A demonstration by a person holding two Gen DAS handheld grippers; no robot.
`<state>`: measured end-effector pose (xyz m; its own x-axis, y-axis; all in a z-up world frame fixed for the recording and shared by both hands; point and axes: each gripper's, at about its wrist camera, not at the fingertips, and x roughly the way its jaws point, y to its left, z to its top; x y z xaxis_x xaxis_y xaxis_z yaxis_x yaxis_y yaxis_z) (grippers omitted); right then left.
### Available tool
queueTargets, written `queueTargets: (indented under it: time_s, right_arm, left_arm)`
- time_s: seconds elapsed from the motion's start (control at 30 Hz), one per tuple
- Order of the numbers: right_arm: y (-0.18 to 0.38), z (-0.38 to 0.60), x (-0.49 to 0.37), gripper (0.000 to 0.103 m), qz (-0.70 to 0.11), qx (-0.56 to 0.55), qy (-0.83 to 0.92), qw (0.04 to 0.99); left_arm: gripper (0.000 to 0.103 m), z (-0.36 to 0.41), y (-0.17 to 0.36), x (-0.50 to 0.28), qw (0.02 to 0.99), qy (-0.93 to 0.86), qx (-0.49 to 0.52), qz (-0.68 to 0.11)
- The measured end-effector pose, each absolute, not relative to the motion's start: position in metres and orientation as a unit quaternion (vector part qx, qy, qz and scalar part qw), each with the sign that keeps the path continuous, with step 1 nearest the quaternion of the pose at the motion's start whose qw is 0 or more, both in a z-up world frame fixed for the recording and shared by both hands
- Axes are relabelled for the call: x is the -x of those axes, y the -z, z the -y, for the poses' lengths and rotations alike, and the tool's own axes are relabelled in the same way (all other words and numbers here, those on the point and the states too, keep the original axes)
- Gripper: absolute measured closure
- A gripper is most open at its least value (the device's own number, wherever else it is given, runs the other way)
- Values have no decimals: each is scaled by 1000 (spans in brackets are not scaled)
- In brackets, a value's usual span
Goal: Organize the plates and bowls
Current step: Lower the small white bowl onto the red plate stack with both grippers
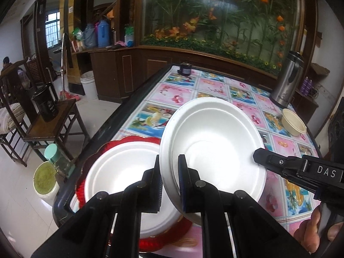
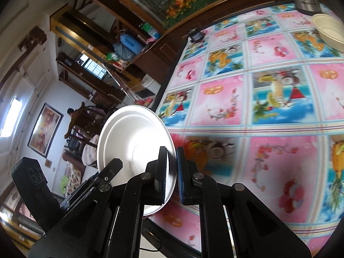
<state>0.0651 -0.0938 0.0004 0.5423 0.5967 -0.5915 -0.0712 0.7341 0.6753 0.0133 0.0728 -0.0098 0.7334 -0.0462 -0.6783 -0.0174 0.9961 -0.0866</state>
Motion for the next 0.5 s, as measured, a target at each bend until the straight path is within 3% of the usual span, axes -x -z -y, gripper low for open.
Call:
queueTargets:
  time_s: [0.5]
  right_arm:
    - [23, 0, -88, 94, -490, -254, -240, 799]
  left_arm:
    - [92, -149, 33, -18, 909, -64, 80, -404]
